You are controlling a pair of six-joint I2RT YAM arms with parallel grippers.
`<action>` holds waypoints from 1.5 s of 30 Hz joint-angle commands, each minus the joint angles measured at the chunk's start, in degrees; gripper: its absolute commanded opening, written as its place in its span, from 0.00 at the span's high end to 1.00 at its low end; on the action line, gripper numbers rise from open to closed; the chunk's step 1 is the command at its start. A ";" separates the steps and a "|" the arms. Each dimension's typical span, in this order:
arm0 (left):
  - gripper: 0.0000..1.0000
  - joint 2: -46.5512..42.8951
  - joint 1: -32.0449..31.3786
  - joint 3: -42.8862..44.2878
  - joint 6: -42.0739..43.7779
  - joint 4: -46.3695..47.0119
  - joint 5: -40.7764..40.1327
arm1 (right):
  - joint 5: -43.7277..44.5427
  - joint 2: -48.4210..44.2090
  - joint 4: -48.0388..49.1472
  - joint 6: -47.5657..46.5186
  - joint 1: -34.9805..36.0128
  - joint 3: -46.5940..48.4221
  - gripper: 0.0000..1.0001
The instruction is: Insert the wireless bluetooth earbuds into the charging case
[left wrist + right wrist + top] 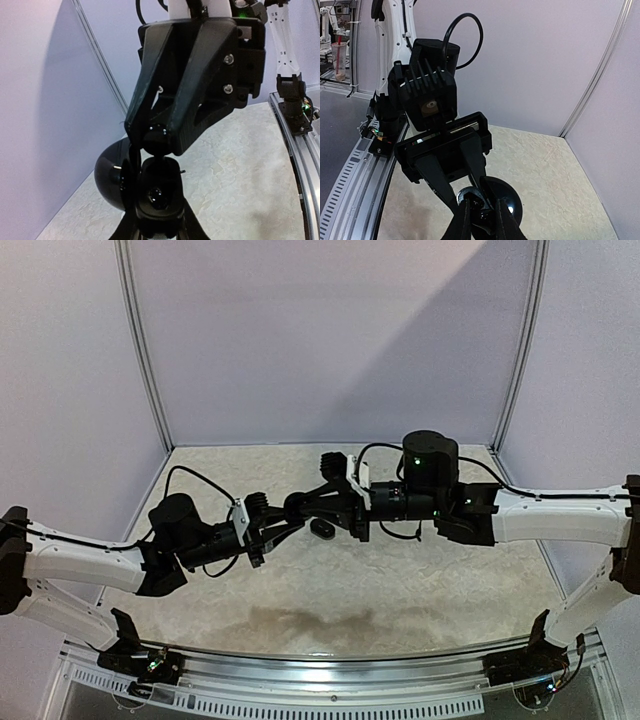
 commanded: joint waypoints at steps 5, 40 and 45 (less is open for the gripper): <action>1.00 -0.83 -1.30 1.63 -3.33 3.28 2.25 | 5.57 1.24 -2.56 -0.06 -0.74 1.04 0.92; 1.00 -0.82 -1.30 1.64 -3.94 2.84 3.91 | 5.01 -0.09 -5.94 -5.97 -2.09 2.33 0.96; 1.00 -0.79 -1.26 1.79 -3.84 2.74 3.71 | 7.70 -0.18 -5.91 -5.98 -2.09 2.34 0.97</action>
